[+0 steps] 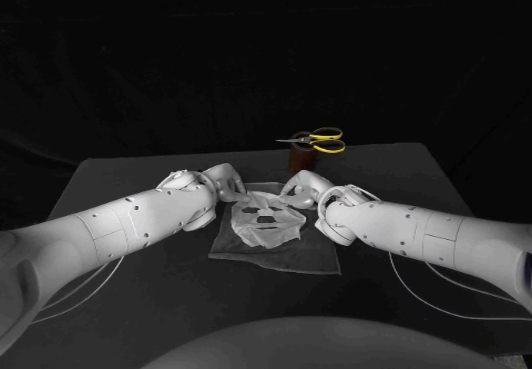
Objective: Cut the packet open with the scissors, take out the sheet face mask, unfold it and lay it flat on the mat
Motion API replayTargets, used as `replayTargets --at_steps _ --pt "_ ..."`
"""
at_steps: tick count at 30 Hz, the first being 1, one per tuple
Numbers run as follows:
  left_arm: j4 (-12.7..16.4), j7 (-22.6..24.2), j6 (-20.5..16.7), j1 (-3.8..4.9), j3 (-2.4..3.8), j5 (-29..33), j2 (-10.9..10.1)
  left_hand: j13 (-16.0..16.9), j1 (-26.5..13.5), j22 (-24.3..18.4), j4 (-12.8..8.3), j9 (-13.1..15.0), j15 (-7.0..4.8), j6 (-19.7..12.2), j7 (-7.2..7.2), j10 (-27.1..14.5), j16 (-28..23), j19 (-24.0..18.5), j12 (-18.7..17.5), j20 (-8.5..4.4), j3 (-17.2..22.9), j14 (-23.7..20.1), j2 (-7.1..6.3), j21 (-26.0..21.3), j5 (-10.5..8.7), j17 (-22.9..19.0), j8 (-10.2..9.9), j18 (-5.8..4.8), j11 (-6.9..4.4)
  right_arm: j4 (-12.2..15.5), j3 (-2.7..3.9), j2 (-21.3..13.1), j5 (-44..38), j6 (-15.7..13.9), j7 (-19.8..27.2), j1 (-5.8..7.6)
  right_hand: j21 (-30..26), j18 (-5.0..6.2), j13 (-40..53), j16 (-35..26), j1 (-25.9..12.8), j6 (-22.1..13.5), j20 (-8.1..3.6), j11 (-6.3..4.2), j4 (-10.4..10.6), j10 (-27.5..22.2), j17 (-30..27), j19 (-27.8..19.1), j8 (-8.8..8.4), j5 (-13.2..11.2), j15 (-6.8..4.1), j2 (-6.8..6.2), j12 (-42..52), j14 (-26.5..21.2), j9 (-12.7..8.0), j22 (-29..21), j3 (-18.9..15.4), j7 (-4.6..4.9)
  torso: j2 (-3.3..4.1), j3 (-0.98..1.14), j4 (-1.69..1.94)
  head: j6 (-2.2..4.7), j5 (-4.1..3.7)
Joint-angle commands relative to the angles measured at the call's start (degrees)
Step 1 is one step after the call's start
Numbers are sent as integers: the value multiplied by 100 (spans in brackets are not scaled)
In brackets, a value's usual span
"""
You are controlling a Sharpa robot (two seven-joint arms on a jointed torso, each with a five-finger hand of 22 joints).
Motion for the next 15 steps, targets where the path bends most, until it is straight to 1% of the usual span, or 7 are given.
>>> replayTargets --at_steps 1,7,10,14,15 --pt "5 22 101 -1 2 -12 27 9 69 92 0 -10 -34 53 2 46 20 36 -2 -20 30 554 9 37 -29 1330 -9 -77 -3 -11 1 10 31 -266 176 0 27 25 1510 20 -13 48 -30 -54 -13 595 1508 23 39 -20 -61 87 20 597 28 12 41 -18 1 -4 1 0 5" --pt "8 34 132 0 2 -9 28 16 86 95 -1 -15 -38 65 -3 52 21 38 -1 -23 58 554 14 38 -30 1332 -12 -78 -8 -17 2 18 70 -429 269 0 63 17 1510 20 -25 99 -59 -89 -14 595 1508 44 92 -20 -92 135 20 597 67 39 67 -55 -1 -7 2 0 8" --pt "9 40 148 0 1 -5 28 21 96 97 -2 -18 -40 75 -7 57 23 39 0 -25 75 556 17 39 -29 1338 -13 -78 -11 -21 2 22 97 -495 312 0 66 16 1510 20 -41 113 -69 -99 -7 595 1508 48 110 -20 -101 146 20 597 81 43 70 -65 -2 -4 3 0 8" --pt "9 55 162 0 1 1 31 58 158 101 -8 -40 -53 111 -21 91 25 41 8 -36 178 558 32 41 -29 1345 -29 -79 -24 -32 2 29 117 -552 353 0 66 15 1510 20 -76 119 -81 -108 15 595 1508 50 127 -20 -112 160 20 597 97 46 71 -75 -2 -5 4 0 6" --pt "7 60 161 0 1 3 33 59 164 102 -8 -43 -54 115 -22 92 26 42 8 -37 189 559 34 42 -29 1346 -32 -79 -26 -35 2 32 120 -557 359 0 70 14 1510 20 -62 130 -88 -120 10 595 1508 53 144 -19 -120 192 20 597 111 51 100 -89 -2 -6 4 0 9"
